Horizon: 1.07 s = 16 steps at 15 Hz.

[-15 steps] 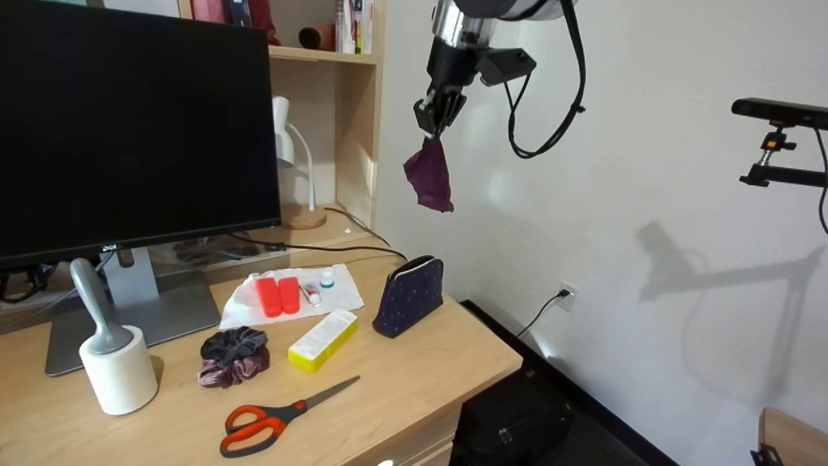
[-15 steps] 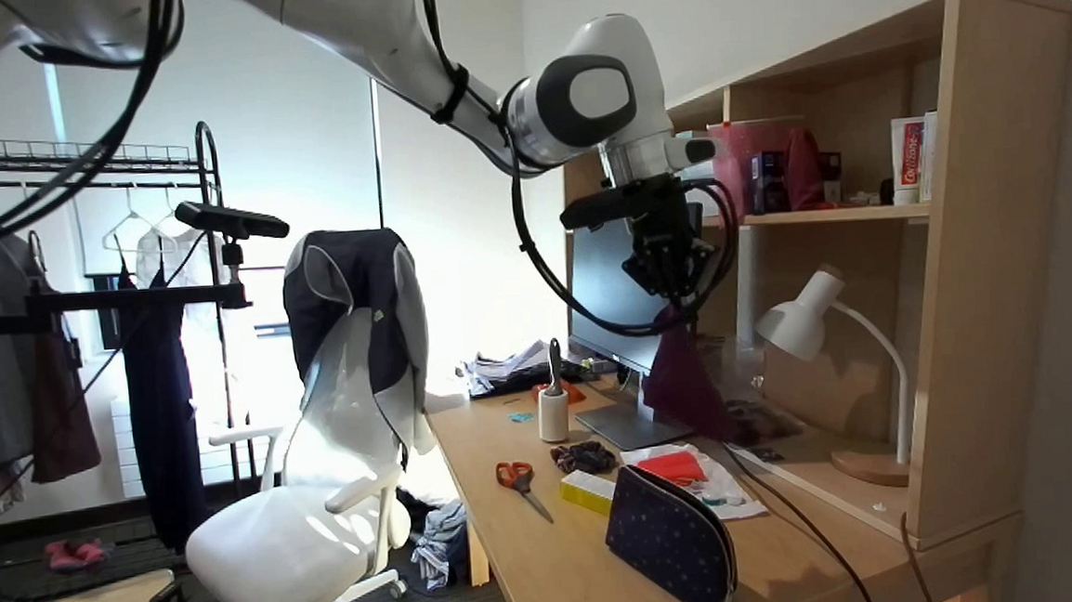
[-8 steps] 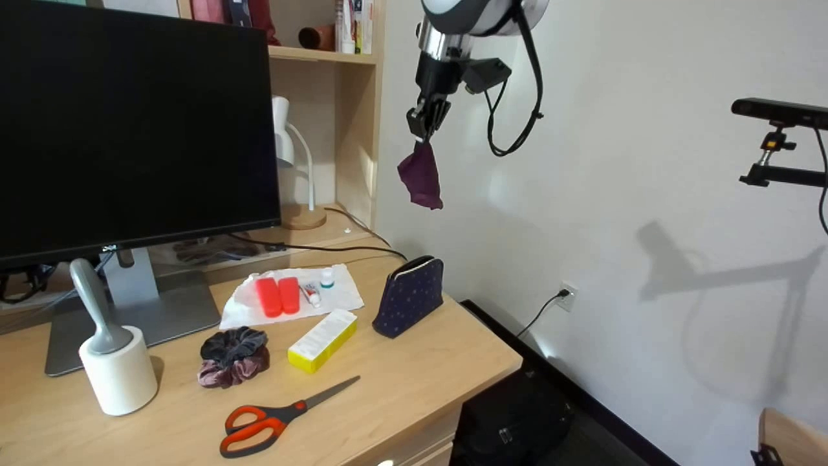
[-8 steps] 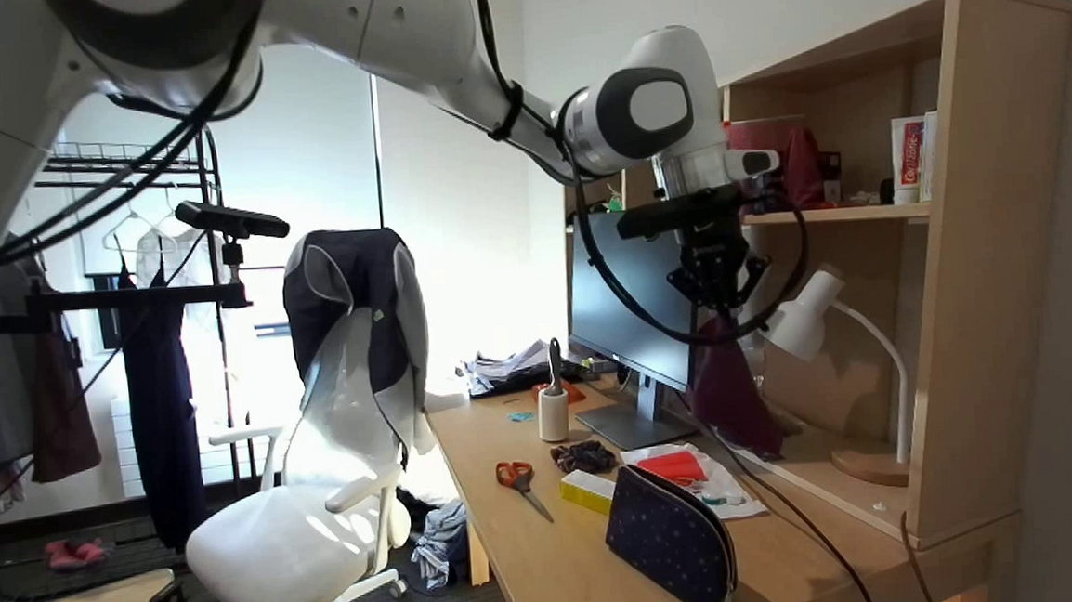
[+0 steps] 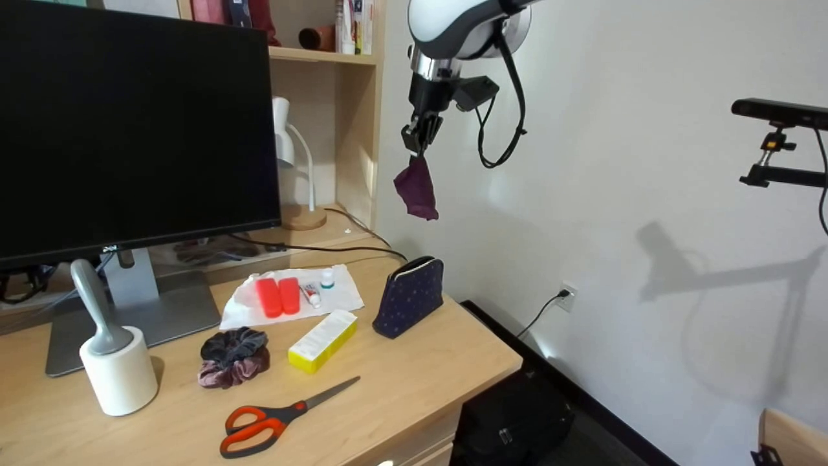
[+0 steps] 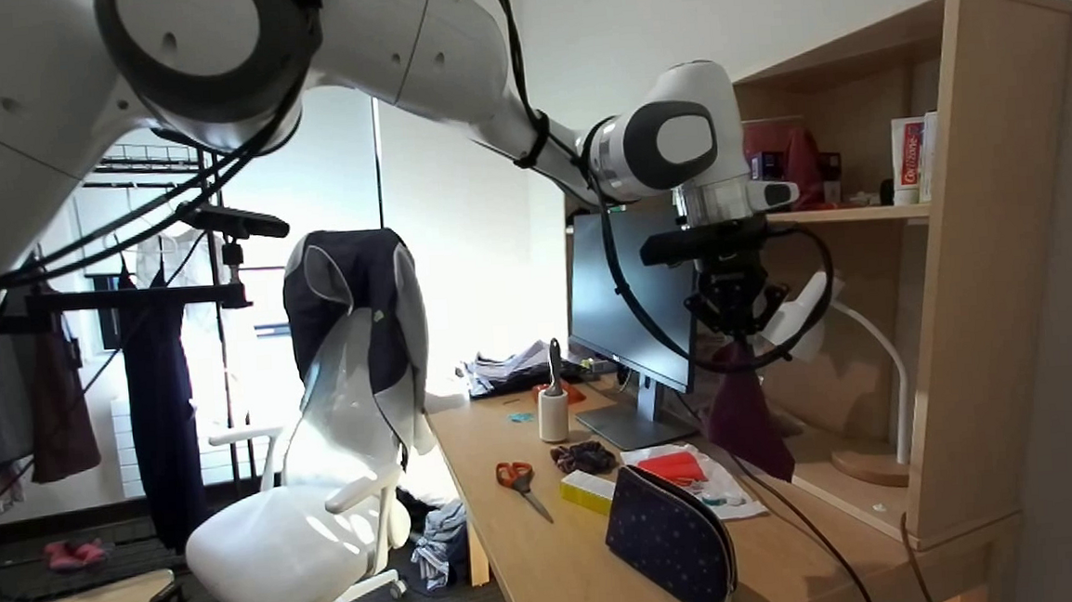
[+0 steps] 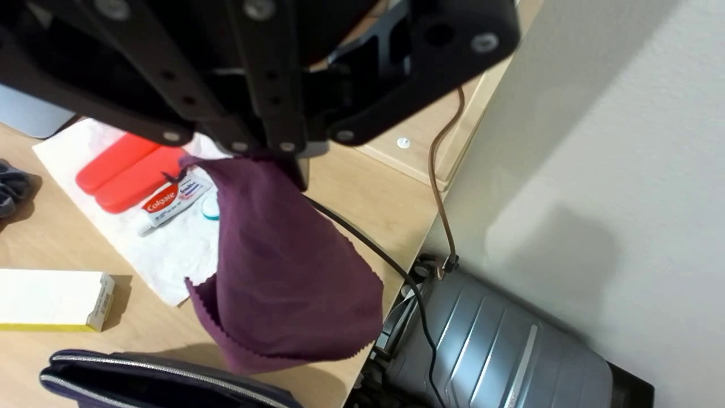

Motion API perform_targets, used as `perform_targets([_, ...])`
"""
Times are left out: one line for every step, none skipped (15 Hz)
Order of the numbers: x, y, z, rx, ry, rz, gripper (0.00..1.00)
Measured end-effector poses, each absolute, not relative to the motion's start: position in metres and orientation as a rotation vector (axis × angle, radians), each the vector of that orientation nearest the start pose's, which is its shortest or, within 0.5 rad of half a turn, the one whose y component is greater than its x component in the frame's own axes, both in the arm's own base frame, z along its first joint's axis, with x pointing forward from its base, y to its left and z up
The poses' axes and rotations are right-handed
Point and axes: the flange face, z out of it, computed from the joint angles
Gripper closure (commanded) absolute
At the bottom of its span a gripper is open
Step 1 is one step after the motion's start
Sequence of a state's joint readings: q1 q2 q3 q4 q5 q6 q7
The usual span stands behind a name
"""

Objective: Move the purple cloth to the right of the white cloth

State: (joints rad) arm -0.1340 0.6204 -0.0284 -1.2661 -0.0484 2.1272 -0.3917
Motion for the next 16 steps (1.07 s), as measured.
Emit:
perform_targets([0.743, -0.118, 0.418, -3.219, -0.416, -0.349, 1.0])
perform_targets([0.743, -0.118, 0.416, -3.217, -0.417, -0.345, 1.0])
perform_targets([0.744, -0.118, 0.412, -3.214, -0.428, -0.338, 1.0])
perform_targets([0.746, -0.117, 0.408, -3.207, -0.456, -0.332, 1.0])
perform_targets([0.75, -0.115, 0.405, -3.201, -0.488, -0.326, 1.0])
perform_targets([0.755, -0.113, 0.401, -3.193, -0.521, -0.313, 1.0])
perform_targets([0.759, -0.111, 0.398, -3.184, -0.554, -0.3, 1.0])
perform_targets([0.764, -0.109, 0.394, -3.175, -0.582, -0.286, 1.0])
perform_targets([0.768, -0.107, 0.39, -3.167, -0.603, -0.267, 1.0])
perform_targets([0.772, -0.106, 0.386, -3.159, -0.623, -0.245, 1.0])
perform_targets([0.776, -0.106, 0.38, -3.151, -0.642, -0.221, 1.0])
perform_targets([0.779, -0.106, 0.373, -3.142, -0.663, -0.194, 1.0])
perform_targets([0.782, -0.106, 0.364, -3.131, -0.683, -0.165, 1.0])
perform_targets([0.785, -0.106, 0.355, -3.123, -0.695, -0.138, 1.0])
perform_targets([0.788, -0.106, 0.345, -3.116, -0.702, -0.114, 1.0])
perform_targets([0.79, -0.107, 0.336, -3.109, -0.718, -0.1, 1.0])
